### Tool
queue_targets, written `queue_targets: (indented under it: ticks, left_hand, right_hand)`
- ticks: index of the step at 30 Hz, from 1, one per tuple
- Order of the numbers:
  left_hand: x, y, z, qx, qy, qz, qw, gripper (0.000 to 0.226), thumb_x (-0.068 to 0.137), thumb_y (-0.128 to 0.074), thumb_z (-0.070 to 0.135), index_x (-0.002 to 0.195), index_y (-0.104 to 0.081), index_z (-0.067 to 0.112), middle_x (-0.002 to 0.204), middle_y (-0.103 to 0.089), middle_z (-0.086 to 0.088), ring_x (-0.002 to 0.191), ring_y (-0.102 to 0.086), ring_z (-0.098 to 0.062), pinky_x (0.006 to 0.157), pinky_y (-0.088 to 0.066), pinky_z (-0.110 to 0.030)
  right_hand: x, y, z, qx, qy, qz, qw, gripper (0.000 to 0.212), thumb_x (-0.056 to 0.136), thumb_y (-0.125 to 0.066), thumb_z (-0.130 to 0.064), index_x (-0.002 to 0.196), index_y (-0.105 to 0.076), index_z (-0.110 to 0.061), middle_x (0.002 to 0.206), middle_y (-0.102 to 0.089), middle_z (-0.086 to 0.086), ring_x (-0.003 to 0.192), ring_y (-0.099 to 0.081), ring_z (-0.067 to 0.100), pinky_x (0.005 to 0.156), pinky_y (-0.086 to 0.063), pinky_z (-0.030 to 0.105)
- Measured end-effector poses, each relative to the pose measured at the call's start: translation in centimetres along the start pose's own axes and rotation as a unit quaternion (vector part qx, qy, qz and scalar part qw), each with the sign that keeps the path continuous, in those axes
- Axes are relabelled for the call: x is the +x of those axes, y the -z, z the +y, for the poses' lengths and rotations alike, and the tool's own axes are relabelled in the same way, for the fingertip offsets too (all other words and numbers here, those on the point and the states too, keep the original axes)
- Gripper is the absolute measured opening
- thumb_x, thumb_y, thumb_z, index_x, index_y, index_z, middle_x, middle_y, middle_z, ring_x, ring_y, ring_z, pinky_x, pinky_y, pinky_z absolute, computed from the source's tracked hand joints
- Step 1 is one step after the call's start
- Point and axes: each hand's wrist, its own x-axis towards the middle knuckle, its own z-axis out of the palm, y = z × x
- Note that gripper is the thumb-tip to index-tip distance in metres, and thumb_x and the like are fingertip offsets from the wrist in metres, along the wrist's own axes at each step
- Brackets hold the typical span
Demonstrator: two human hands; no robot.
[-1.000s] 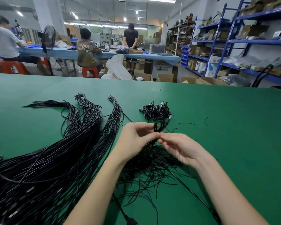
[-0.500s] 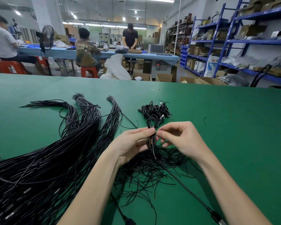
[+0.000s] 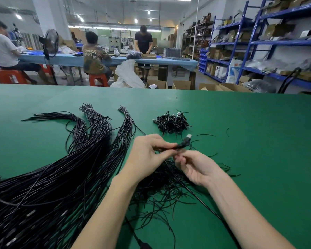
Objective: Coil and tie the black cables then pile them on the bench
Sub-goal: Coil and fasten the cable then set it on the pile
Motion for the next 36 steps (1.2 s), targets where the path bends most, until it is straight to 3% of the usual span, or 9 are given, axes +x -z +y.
queue_targets:
  ticks: [3, 8, 10, 16, 20, 23, 30, 32, 36]
  left_hand:
    - [0.1, -0.4, -0.4, -0.131, 0.162, 0.048, 0.977, 0.024, 0.078, -0.086, 0.021, 0.100, -0.081, 0.013, 0.088, -0.078, 0.004, 0.080, -0.072, -0.006, 0.078, -0.054, -0.021]
    - [0.1, -1.4, -0.3, -0.301, 0.303, 0.102, 0.898, 0.023, 0.079, -0.084, 0.018, 0.097, -0.078, 0.005, 0.079, -0.075, -0.003, 0.067, -0.061, -0.009, 0.063, -0.050, -0.018]
    - [0.1, -1.4, -0.3, -0.307, 0.303, 0.096, 0.897, 0.024, 0.080, -0.083, 0.017, 0.099, -0.078, 0.004, 0.083, -0.076, -0.005, 0.069, -0.064, -0.009, 0.066, -0.051, -0.019]
    - [0.0, -0.7, -0.7, -0.227, 0.223, 0.057, 0.946, 0.022, 0.081, -0.083, 0.014, 0.101, -0.079, 0.006, 0.083, -0.077, 0.000, 0.069, -0.067, -0.006, 0.069, -0.051, -0.015]
    - [-0.1, -0.2, -0.4, -0.176, 0.181, 0.015, 0.967, 0.022, 0.079, -0.085, 0.017, 0.100, -0.080, 0.011, 0.090, -0.079, 0.001, 0.084, -0.074, -0.009, 0.075, -0.054, -0.015]
    - [0.3, 0.2, -0.5, -0.257, 0.238, 0.028, 0.936, 0.032, 0.071, -0.087, 0.025, 0.097, -0.080, 0.009, 0.093, -0.077, -0.015, 0.081, -0.066, -0.017, 0.076, -0.057, -0.024]
    - [0.2, 0.0, -0.4, -0.349, 0.321, 0.001, 0.880, 0.046, 0.066, -0.085, 0.029, 0.103, -0.077, 0.003, 0.101, -0.077, -0.013, 0.088, -0.066, -0.017, 0.093, -0.055, -0.033]
    - [0.1, 0.0, -0.6, -0.354, 0.301, 0.002, 0.886, 0.042, 0.069, -0.084, 0.027, 0.103, -0.077, 0.003, 0.095, -0.077, -0.012, 0.082, -0.067, -0.015, 0.088, -0.055, -0.030]
    - [-0.2, -0.6, -0.2, -0.292, 0.216, 0.027, 0.932, 0.023, 0.078, -0.082, 0.013, 0.100, -0.078, 0.006, 0.087, -0.079, -0.005, 0.078, -0.071, -0.009, 0.070, -0.052, -0.014]
  right_hand:
    - [-0.1, -0.7, -0.4, -0.219, 0.140, 0.054, 0.964, 0.014, 0.082, -0.080, -0.012, 0.092, -0.077, -0.002, 0.077, -0.075, 0.007, 0.061, -0.070, 0.009, 0.055, -0.056, 0.016]
    - [-0.3, -1.4, 0.7, -0.474, 0.450, 0.182, 0.734, 0.012, 0.081, -0.087, -0.027, 0.089, -0.082, -0.019, 0.065, -0.074, -0.015, 0.058, -0.070, 0.000, 0.062, -0.051, 0.008]
    - [-0.4, -1.2, 0.8, -0.507, 0.482, 0.162, 0.696, 0.006, 0.086, -0.082, -0.028, 0.085, -0.083, -0.022, 0.063, -0.070, -0.023, 0.060, -0.068, -0.002, 0.063, -0.047, 0.005]
    - [-0.5, -1.1, -0.1, -0.423, 0.302, 0.137, 0.843, 0.015, 0.091, -0.077, -0.019, 0.076, -0.080, -0.017, 0.064, -0.073, 0.000, 0.056, -0.070, 0.011, 0.059, -0.057, 0.020]
    - [-1.1, -1.1, -1.1, -0.073, 0.009, 0.006, 0.997, 0.009, 0.082, -0.074, -0.005, 0.076, -0.073, 0.001, 0.066, -0.064, 0.007, 0.049, -0.058, 0.006, 0.043, -0.049, 0.011]
    - [-1.1, -1.0, -1.4, -0.166, 0.065, -0.032, 0.983, 0.010, 0.085, -0.076, -0.013, 0.079, -0.076, -0.004, 0.072, -0.068, 0.006, 0.055, -0.061, 0.007, 0.048, -0.052, 0.013]
    - [-1.5, -0.8, -1.5, -0.503, 0.391, 0.068, 0.767, 0.009, 0.083, -0.085, -0.029, 0.076, -0.080, -0.027, 0.064, -0.073, -0.004, 0.052, -0.069, 0.015, 0.053, -0.061, 0.030]
    - [-1.3, -1.1, -1.1, -0.478, 0.381, 0.078, 0.788, 0.010, 0.086, -0.082, -0.025, 0.076, -0.080, -0.023, 0.065, -0.073, 0.000, 0.052, -0.068, 0.016, 0.053, -0.060, 0.029]
    - [-1.0, -1.4, -0.8, -0.153, 0.133, 0.034, 0.979, 0.013, 0.080, -0.076, -0.001, 0.070, -0.081, -0.007, 0.067, -0.068, 0.008, 0.052, -0.059, 0.008, 0.047, -0.050, 0.014]
